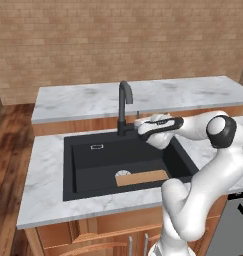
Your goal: Turn on the sink faucet with hot water and rinse the cutting board for ten seconds, then turn off the faucet. Push the cutting board to reach the water if necessary.
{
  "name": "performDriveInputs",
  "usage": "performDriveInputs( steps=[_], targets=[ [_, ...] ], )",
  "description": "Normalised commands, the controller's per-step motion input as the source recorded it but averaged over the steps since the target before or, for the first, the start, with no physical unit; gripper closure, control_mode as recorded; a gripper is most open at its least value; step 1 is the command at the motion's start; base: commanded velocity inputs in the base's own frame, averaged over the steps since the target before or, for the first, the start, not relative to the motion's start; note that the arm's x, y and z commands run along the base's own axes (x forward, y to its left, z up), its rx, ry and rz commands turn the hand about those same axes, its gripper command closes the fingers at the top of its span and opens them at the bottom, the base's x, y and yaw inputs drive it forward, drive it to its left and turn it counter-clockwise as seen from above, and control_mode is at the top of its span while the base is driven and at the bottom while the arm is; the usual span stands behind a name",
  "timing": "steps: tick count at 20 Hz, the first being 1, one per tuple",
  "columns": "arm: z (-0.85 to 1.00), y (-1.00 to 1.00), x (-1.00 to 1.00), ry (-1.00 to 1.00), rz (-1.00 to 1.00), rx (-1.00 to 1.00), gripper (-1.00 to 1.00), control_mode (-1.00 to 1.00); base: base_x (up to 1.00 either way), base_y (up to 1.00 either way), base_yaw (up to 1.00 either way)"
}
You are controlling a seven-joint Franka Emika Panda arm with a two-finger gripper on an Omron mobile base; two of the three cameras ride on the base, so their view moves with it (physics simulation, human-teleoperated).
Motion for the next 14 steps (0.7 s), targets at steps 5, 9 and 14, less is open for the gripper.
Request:
performDriveInputs(
  steps=[5, 9, 14],
  targets=[
    [-0.01, 0.00, 0.15, -0.01, -0.01, 0.00, -1.00, -1.00, 0.00, 0.00, 0.00],
    [0.00, 0.00, 0.15, 0.00, -0.05, 0.00, -1.00, -1.00, 0.00, 0.00, 0.00],
    [0.00, 0.00, 0.14, 0.00, -0.06, 0.00, -1.00, -1.00, 0.00, 0.00, 0.00]
  ],
)
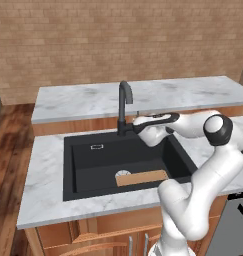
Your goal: Turn on the sink faucet with hot water and rinse the cutting board for ten seconds, then turn off the faucet. Push the cutting board to reach the water if necessary.
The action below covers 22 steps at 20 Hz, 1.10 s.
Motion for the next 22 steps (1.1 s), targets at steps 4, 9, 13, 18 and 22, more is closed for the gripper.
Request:
performDriveInputs(
  steps=[4, 9, 13, 18, 22],
  targets=[
    [0.00, 0.00, 0.13, 0.00, -0.04, 0.00, -1.00, -1.00, 0.00, 0.00, 0.00],
    [0.00, 0.00, 0.11, 0.00, 0.00, 0.00, -1.00, -1.00, 0.00, 0.00, 0.00],
    [0.00, 0.00, 0.11, 0.00, 0.00, 0.00, -1.00, -1.00, 0.00, 0.00, 0.00],
    [0.00, 0.00, 0.15, 0.00, 0.00, 0.00, -1.00, -1.00, 0.00, 0.00, 0.00],
    [-0.02, 0.00, 0.15, 0.00, 0.00, 0.00, -1.00, -1.00, 0.00, 0.00, 0.00]
  ],
)
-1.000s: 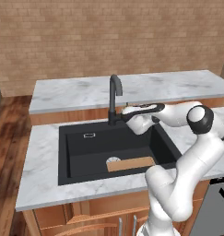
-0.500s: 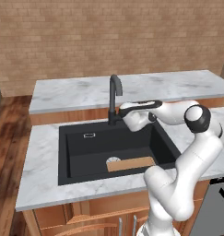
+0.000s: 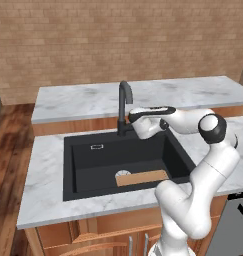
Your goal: Turn on the sink faucet with hot water and rinse the cutting board for ten seconds, then turn off the faucet. Push the cutting board to reach the water if necessary.
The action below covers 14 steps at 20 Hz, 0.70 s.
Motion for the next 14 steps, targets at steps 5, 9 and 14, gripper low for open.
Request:
performDriveInputs(
  steps=[5, 9, 14],
  targets=[
    [-0.02, 0.00, 0.15, 0.00, 0.00, 0.00, -1.00, -1.00, 0.00, 0.00, 0.00],
    [-0.03, 0.00, 0.13, 0.00, 0.00, 0.00, -1.00, -1.00, 0.00, 0.00, 0.00],
    [-0.02, 0.00, 0.15, 0.00, 0.00, 0.00, -1.00, -1.00, 0.00, 0.00, 0.00]
  ],
)
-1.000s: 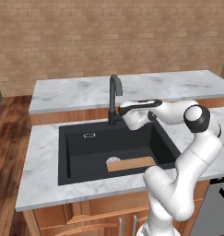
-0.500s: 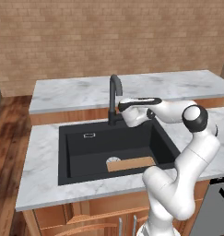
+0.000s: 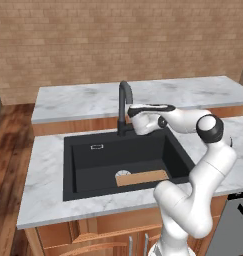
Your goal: Turn on the sink faucet with hot water and rinse the cutting board for ten seconds, then turn off the faucet. Push the cutting board to reach the water if necessary.
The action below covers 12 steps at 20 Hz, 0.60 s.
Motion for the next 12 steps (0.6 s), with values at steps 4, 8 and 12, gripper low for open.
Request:
performDriveInputs(
  steps=[4, 8, 12],
  targets=[
    [0.00, 0.00, 0.15, 0.00, 0.00, 0.00, -1.00, -1.00, 0.00, 0.00, 0.00],
    [-0.02, 0.00, 0.07, 0.00, 0.00, 0.00, -1.00, -1.00, 0.00, 0.00, 0.00],
    [0.00, 0.00, 0.00, 0.00, 0.00, 0.00, -1.00, -1.00, 0.00, 0.00, 0.00]
  ],
)
